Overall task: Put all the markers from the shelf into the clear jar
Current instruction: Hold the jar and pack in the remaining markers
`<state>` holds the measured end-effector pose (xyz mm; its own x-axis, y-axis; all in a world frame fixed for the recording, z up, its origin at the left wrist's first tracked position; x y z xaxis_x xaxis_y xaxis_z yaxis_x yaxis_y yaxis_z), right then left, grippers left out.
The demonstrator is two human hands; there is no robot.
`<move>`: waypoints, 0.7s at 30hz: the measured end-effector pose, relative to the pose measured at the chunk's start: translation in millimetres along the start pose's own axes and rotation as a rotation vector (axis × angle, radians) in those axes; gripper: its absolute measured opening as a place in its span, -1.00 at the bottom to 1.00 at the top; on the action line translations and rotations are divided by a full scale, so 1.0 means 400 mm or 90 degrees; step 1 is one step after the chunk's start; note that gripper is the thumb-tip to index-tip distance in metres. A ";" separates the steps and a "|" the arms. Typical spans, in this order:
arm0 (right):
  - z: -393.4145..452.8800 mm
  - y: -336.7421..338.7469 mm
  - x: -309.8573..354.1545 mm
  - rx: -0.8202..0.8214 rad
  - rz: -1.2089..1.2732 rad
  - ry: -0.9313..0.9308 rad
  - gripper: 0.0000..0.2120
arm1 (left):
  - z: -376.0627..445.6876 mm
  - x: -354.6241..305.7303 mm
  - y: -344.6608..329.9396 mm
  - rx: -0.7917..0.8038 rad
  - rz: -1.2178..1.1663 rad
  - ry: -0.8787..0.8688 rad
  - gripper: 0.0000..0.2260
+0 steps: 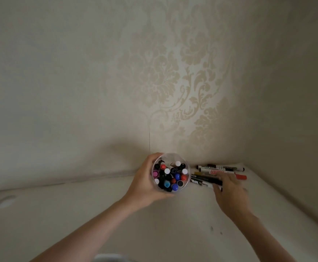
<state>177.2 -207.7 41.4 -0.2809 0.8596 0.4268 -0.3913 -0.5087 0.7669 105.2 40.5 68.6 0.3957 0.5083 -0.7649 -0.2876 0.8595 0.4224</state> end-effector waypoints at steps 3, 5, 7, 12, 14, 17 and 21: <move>0.006 -0.086 -0.074 0.173 -0.124 -0.060 -0.63 | 0.003 -0.002 0.002 0.001 -0.005 0.000 -0.14; 0.015 -0.102 -0.070 0.155 -0.072 -0.040 -0.68 | 0.006 -0.003 0.001 0.008 -0.003 -0.001 -0.14; 0.014 -0.087 -0.051 0.151 0.006 -0.035 -0.75 | 0.008 -0.002 0.000 0.010 -0.002 -0.004 -0.15; -0.055 0.147 0.020 -0.123 0.289 0.040 -0.80 | 0.015 0.006 -0.008 0.000 -0.009 0.000 -0.14; -0.099 0.260 0.056 -0.191 0.376 0.089 -0.80 | 0.020 0.009 -0.016 -0.003 -0.013 0.004 -0.14; -0.152 0.375 0.129 -0.252 0.467 0.170 -0.81 | 0.022 -0.001 -0.025 -0.018 0.000 -0.009 -0.14; -0.144 0.357 0.221 -0.244 0.449 0.227 -0.84 | 0.009 -0.027 -0.041 -0.032 0.023 -0.031 -0.15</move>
<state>45.9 -207.0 161.0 -0.8006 0.3049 0.5158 -0.2726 -0.9519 0.1397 108.9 21.2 71.6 0.4255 0.5418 -0.7249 -0.3455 0.8375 0.4232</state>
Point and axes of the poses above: each hand's wrist, its own z-axis towards the middle knuckle, its own y-axis out of the back of the hand, x = y × z, the point moved 4 cm from there along z, towards the middle knuckle, and after that the axes turned 3 degrees about z, right-handed, at the moved point
